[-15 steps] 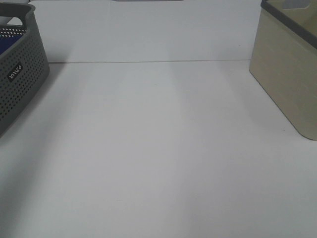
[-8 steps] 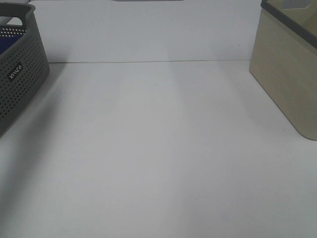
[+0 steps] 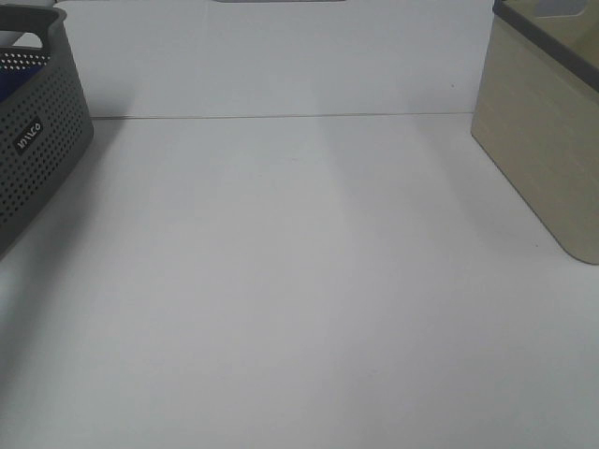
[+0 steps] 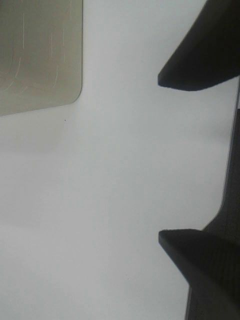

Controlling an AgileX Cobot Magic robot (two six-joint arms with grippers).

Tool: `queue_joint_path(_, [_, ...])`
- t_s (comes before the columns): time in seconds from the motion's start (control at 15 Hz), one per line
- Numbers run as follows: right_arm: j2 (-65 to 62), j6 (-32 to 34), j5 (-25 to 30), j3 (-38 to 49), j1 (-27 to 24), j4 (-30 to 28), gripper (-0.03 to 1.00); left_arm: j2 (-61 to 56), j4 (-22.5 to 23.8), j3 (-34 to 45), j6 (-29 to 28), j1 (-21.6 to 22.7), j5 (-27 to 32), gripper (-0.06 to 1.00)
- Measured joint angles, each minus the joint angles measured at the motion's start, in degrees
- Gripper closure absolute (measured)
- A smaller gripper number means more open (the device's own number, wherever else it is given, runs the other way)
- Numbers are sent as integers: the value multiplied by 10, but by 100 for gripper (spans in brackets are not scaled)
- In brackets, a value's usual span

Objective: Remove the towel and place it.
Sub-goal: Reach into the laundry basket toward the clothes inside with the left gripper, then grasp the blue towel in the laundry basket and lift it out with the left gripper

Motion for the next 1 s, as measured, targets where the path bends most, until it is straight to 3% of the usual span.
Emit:
queue_joint_path(0.47, [0, 0, 0, 0, 0, 1, 22, 99, 5, -17, 32, 21, -109, -2])
queue_joint_path(1.0, [0, 0, 0, 0, 0, 1, 22, 111, 7, -22, 30, 21, -155, -2])
